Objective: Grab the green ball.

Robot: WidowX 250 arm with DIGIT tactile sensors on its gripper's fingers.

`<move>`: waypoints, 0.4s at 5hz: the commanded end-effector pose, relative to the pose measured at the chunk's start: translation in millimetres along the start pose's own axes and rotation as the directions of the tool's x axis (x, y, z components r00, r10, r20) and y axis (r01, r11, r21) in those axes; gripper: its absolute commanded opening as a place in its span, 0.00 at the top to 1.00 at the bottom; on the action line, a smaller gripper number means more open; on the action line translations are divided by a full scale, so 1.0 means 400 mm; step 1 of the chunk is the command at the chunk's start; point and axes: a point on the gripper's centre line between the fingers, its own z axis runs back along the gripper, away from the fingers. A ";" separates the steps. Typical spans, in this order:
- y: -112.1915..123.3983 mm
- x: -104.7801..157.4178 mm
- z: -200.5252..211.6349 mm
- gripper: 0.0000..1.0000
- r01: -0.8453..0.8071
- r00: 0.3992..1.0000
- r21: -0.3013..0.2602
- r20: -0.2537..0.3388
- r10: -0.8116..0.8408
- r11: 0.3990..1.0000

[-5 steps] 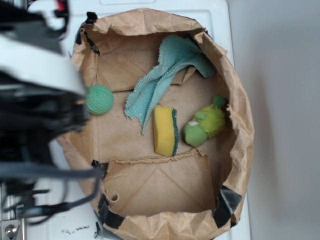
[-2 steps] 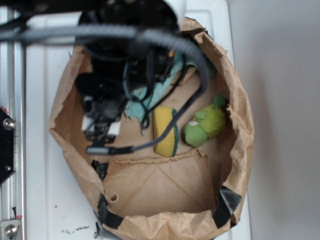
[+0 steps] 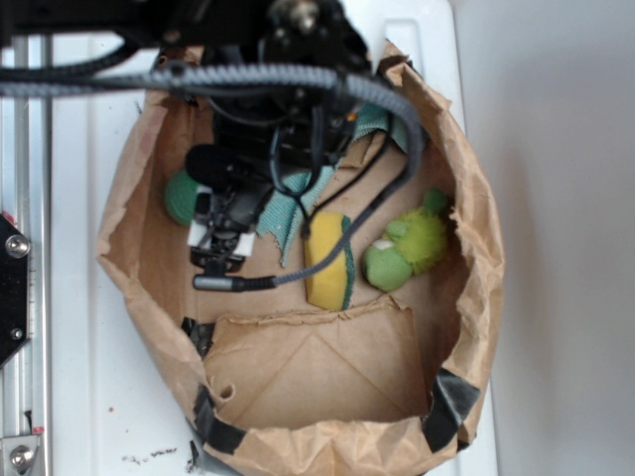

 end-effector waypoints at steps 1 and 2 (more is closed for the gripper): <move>-0.016 0.029 -0.080 0.00 0.113 0.994 0.037 -0.013 -0.112 0.993; -0.012 0.006 -0.126 0.00 0.146 0.987 0.065 -0.077 -0.141 0.987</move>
